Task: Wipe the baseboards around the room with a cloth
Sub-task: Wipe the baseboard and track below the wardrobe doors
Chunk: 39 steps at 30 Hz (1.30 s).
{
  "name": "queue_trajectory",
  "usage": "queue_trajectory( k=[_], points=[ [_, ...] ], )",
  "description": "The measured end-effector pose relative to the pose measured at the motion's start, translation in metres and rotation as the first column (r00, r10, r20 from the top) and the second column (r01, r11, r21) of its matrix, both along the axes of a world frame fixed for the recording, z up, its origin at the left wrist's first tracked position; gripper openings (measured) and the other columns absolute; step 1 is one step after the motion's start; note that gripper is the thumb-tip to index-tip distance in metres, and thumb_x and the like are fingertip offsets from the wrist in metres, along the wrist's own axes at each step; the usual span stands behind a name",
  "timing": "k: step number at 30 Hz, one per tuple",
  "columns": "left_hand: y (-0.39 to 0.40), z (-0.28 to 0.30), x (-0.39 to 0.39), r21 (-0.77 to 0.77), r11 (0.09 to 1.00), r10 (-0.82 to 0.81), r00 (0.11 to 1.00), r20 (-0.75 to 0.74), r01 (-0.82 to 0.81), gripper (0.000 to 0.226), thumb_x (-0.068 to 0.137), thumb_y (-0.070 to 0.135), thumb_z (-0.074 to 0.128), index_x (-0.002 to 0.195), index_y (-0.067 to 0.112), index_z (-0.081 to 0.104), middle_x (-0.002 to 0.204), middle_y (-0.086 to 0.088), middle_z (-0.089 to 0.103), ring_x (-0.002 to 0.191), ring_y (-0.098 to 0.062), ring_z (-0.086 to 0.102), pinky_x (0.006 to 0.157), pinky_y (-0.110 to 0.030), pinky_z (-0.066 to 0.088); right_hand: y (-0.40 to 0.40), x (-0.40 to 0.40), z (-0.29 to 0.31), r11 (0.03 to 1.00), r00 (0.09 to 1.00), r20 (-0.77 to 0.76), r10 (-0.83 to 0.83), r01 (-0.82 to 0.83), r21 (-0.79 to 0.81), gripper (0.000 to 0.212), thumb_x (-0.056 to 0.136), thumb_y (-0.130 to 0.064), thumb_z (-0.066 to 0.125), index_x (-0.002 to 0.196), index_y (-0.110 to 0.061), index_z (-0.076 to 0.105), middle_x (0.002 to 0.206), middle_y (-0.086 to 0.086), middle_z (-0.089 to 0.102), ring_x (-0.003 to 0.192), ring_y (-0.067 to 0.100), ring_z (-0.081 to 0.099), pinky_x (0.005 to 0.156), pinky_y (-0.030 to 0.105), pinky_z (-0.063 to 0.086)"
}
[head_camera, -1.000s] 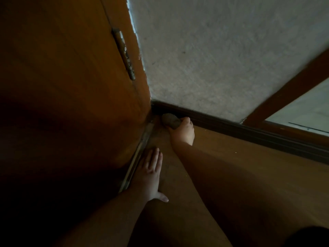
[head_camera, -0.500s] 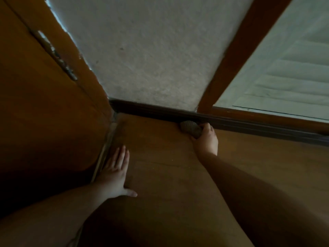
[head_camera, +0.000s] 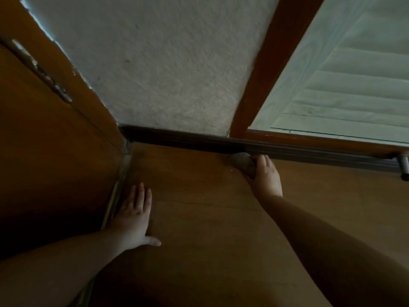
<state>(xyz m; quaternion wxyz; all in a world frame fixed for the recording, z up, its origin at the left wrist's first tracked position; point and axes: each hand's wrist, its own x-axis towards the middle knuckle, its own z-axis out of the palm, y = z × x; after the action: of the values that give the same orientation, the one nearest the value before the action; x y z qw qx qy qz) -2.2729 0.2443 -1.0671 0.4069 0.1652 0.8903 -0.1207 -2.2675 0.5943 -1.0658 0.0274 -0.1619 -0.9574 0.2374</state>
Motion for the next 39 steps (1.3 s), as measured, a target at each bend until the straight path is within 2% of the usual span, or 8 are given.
queue_trajectory(
  k=[6, 13, 16, 23, 25, 30, 36, 39],
  points=[
    [-0.003, 0.001, 0.001, 0.028, 1.0, -0.006, 1.0, -0.02, 0.006, 0.147, 0.064, 0.085, 0.061, 0.138, 0.008, -0.041, 0.149, -0.018, -0.046, 0.145, -0.039, -0.031, 0.122, -0.05, -0.002, -0.073, -0.024, 0.009, 0.979, 0.996, -0.041, 0.077, -0.083, -0.188, 0.047, 0.086, -0.027, 0.075, 0.125, -0.013, 0.054, 0.124, 0.007, 0.059, 0.114, 0.022, 0.057, 0.097, 0.037, 0.051],
    [-0.005, 0.001, 0.002, 0.066, 0.998, -0.02, 0.998, -0.061, 0.024, 0.147, 0.067, 0.081, 0.066, 0.149, 0.005, -0.03, 0.148, -0.017, -0.045, 0.146, -0.042, -0.027, 0.121, -0.05, -0.004, -0.178, -0.056, 0.01, 0.918, 0.992, -0.089, 0.09, -0.118, -0.378, 0.048, 0.082, -0.032, 0.077, 0.119, -0.009, 0.056, 0.114, 0.01, 0.06, 0.102, 0.027, 0.06, 0.08, 0.026, 0.041],
    [-0.003, 0.002, 0.002, 0.042, 0.998, -0.047, 0.995, -0.088, 0.051, 0.145, 0.069, 0.08, 0.065, 0.149, 0.002, -0.028, 0.151, -0.023, -0.042, 0.145, -0.045, -0.026, 0.12, -0.053, -0.006, -0.213, -0.07, 0.015, 0.893, 0.991, -0.097, 0.092, -0.126, -0.432, 0.046, 0.083, -0.031, 0.076, 0.118, -0.01, 0.055, 0.113, 0.009, 0.06, 0.101, 0.026, 0.061, 0.078, 0.028, 0.044],
    [-0.001, 0.006, 0.003, 0.014, 0.997, -0.07, 0.996, -0.049, 0.071, 0.135, 0.075, 0.077, 0.063, 0.153, 0.0, -0.017, 0.154, -0.024, -0.035, 0.143, -0.047, -0.028, 0.118, -0.057, -0.009, -0.264, -0.103, 0.028, 0.816, 0.999, 0.048, -0.023, 0.047, -0.577, 0.042, 0.086, -0.04, 0.072, 0.113, -0.017, 0.049, 0.106, 0.005, 0.066, 0.096, 0.023, 0.064, 0.077, 0.034, 0.051],
    [0.001, 0.007, 0.001, -0.003, 0.997, -0.071, 0.997, -0.014, 0.071, 0.131, 0.078, 0.076, 0.061, 0.153, -0.001, -0.015, 0.153, -0.024, -0.037, 0.141, -0.047, -0.032, 0.116, -0.057, -0.011, -0.273, -0.113, 0.032, 0.777, 0.991, 0.111, -0.069, 0.123, -0.617, 0.041, 0.087, -0.037, 0.072, 0.112, -0.017, 0.048, 0.106, 0.005, 0.066, 0.097, 0.023, 0.064, 0.076, 0.033, 0.05],
    [0.003, 0.01, 0.002, -0.006, 0.997, -0.081, 0.997, 0.007, 0.081, 0.129, 0.079, 0.076, 0.059, 0.153, -0.004, -0.009, 0.148, -0.025, -0.039, 0.14, -0.048, -0.032, 0.117, -0.058, -0.01, -0.277, -0.119, 0.032, 0.725, 0.977, 0.156, -0.143, 0.211, -0.655, 0.041, 0.085, -0.034, 0.075, 0.111, -0.018, 0.048, 0.108, 0.006, 0.066, 0.1, 0.025, 0.065, 0.086, 0.042, 0.055],
    [-0.004, 0.0, 0.002, 0.053, 0.996, -0.072, 0.996, -0.058, 0.075, 0.144, 0.069, 0.084, 0.06, 0.149, 0.003, -0.028, 0.149, -0.022, -0.044, 0.144, -0.046, -0.028, 0.122, -0.058, -0.001, -0.237, -0.104, 0.028, 0.715, 0.971, 0.124, -0.202, 0.233, -0.66, 0.045, 0.081, -0.038, 0.078, 0.113, -0.018, 0.053, 0.11, 0.007, 0.067, 0.103, 0.025, 0.063, 0.081, 0.031, 0.048],
    [-0.006, -0.002, 0.001, 0.083, 0.995, -0.045, 0.998, -0.032, 0.047, 0.145, 0.068, 0.083, 0.061, 0.147, 0.005, -0.033, 0.141, -0.017, -0.051, 0.143, -0.043, -0.032, 0.122, -0.056, 0.002, -0.194, -0.087, 0.027, 0.733, 0.958, 0.109, -0.266, 0.274, -0.622, 0.046, 0.079, -0.039, 0.08, 0.113, -0.019, 0.056, 0.109, 0.007, 0.068, 0.102, 0.025, 0.065, 0.086, 0.034, 0.053]
  ],
)
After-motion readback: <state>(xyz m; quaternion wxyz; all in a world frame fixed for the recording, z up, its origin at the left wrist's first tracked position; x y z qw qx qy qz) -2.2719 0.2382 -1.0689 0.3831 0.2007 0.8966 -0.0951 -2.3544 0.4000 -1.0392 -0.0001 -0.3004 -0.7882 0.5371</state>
